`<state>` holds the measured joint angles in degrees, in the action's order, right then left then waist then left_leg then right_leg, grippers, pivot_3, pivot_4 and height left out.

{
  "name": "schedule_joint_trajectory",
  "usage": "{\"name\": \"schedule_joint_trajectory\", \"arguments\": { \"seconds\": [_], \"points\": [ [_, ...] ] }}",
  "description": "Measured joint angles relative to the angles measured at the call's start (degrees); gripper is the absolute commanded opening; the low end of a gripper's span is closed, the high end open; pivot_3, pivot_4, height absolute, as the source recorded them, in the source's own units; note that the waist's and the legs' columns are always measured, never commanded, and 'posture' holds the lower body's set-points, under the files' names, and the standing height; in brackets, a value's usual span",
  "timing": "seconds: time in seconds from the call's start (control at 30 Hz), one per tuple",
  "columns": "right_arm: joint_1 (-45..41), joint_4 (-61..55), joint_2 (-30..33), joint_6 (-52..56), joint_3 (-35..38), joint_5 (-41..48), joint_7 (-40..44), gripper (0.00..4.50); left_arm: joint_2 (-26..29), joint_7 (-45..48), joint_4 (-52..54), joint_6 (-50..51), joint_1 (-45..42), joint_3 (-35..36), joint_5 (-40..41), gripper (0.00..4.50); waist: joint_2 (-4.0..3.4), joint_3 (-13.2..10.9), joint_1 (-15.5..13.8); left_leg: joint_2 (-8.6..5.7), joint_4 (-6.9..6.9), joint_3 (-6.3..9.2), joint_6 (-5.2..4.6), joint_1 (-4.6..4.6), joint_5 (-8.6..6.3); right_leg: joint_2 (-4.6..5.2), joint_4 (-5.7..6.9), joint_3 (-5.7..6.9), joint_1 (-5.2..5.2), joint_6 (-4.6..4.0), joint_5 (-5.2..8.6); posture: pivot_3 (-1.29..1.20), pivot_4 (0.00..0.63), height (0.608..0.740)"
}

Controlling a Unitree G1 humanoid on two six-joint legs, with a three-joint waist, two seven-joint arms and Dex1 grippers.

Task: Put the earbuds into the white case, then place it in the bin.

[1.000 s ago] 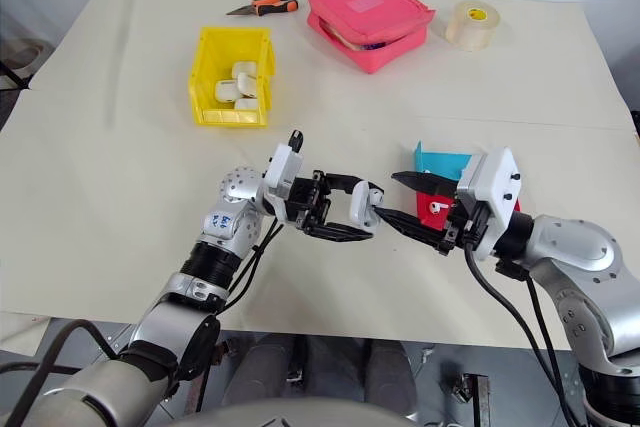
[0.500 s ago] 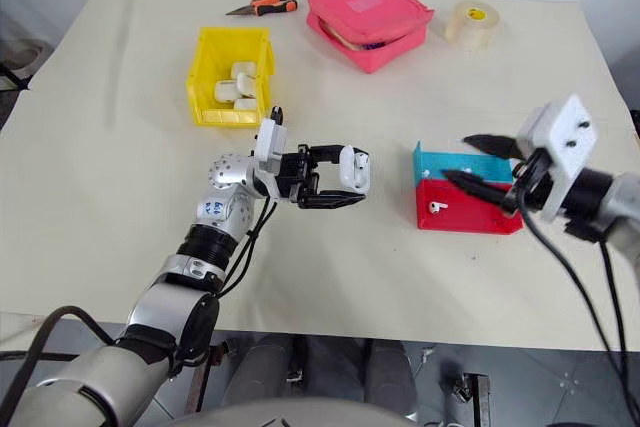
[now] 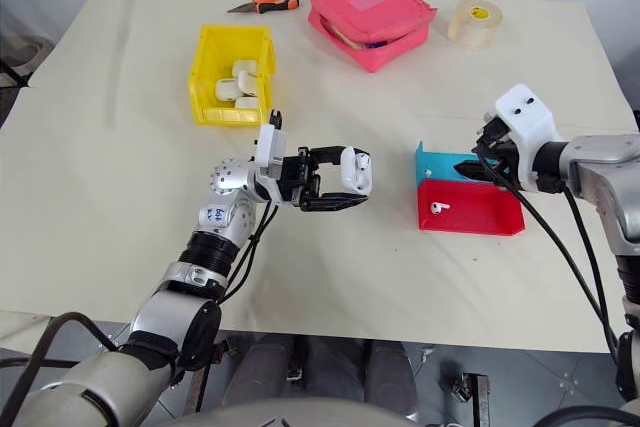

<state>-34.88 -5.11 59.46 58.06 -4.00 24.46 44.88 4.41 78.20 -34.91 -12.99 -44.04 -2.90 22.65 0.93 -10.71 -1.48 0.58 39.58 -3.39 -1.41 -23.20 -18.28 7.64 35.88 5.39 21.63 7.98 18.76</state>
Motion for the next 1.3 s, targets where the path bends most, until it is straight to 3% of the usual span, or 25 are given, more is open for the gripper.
{"name": "schedule_joint_trajectory", "arguments": {
  "seconds": [0.2, 0.57, 1.3],
  "points": [
    [-9.45, 5.65, -4.64, 15.20, -2.76, -2.25, -5.60, 2.19, -0.17, -0.81, 0.67, 0.04, 0.40, 0.00, -0.01, 2.79, -0.01, 0.00, 0.09, 0.01, 0.07, 0.13, 0.02, -0.05, 0.01, 0.00, 0.04, 0.11, -0.02, -0.01, -0.01, 0.00, 0.150, 0.740],
    [-17.55, 14.99, -8.72, 23.73, -5.43, -5.32, -9.56, 2.19, -1.59, -1.11, 0.45, -0.39, 0.39, -0.11, -0.03, 2.79, -0.01, 0.00, 0.26, -0.02, 0.07, 0.11, 0.01, -0.08, 0.01, 0.01, 0.04, 0.15, -0.01, -0.01, -0.01, 0.00, 0.150, 0.740],
    [-19.99, 27.17, -13.83, 17.65, -8.39, -10.09, -9.23, 2.19, -1.10, 0.39, 3.01, 1.05, 2.12, -1.69, -0.03, 2.79, -0.02, 0.01, 0.39, -0.01, 0.07, -0.19, 0.01, -0.08, 0.01, 0.00, 0.05, 0.16, -0.01, -0.01, -0.01, 0.00, 0.150, 0.740]
  ]
}}
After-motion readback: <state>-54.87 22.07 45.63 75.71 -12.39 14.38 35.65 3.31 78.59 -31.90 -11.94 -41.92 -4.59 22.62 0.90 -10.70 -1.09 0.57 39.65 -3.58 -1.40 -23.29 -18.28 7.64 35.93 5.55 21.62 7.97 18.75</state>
